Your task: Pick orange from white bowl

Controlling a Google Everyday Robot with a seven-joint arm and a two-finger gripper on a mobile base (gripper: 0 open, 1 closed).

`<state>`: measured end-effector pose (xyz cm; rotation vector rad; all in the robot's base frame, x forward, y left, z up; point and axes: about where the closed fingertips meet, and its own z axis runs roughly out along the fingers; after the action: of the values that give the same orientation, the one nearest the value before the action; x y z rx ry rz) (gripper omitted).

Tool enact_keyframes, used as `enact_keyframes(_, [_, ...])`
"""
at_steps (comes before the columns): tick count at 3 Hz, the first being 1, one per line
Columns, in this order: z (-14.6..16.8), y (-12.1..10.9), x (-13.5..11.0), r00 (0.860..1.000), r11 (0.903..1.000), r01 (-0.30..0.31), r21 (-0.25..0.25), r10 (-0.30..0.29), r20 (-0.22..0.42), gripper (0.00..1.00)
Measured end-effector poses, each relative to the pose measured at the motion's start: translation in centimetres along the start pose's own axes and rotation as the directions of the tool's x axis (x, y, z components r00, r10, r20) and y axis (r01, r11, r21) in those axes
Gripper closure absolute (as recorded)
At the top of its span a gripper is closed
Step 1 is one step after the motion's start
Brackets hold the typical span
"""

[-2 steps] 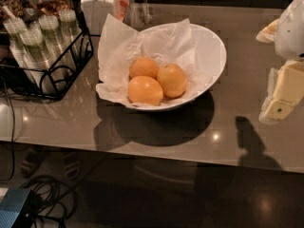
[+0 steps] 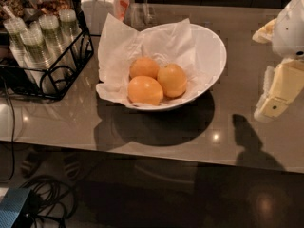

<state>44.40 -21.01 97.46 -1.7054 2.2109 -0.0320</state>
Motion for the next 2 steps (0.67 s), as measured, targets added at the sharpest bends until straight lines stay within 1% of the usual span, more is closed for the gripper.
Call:
enact_keyframes(1, [2.2,-1.9,-3.9,0.99,0.9976,0.029,-0.064,-0.02,0.14,0.0])
enact_keyframes(2, [7.0,-4.4,-10.3,0.949,0.9743,0.092,-0.206,-0.023,0.314,0.0])
